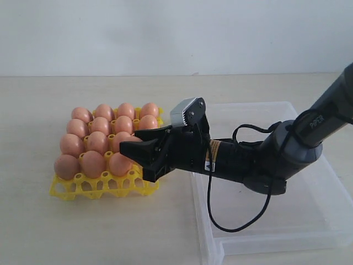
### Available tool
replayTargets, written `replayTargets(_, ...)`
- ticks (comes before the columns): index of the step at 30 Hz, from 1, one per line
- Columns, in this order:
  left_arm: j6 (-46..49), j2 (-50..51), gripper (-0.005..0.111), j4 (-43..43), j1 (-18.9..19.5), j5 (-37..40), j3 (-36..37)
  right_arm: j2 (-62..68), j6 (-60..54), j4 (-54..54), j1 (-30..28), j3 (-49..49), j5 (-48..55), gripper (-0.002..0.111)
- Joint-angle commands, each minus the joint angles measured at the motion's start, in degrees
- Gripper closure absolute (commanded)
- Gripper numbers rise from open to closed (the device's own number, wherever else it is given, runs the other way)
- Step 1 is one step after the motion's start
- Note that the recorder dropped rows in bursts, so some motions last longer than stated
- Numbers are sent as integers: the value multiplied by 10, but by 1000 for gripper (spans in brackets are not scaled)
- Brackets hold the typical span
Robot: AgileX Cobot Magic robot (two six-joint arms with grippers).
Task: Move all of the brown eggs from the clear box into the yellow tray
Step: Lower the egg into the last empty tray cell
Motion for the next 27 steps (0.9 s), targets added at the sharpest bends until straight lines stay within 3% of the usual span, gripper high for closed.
replayTargets(1,0,-2,103,-3,1,-8,2,13,11,19,0,-6,-6,108)
replayTargets(17,0,-2,103,-3,1,-8,2,16,31,19,0,-13,-6,108)
replayTargets(23,0,-2,103,-3,1,-8,2,16,34,19,0,-13,-6,67)
replayTargets(27,0,-2,103,-3,1,-8,2,16,34,20,0,-13,-6,65)
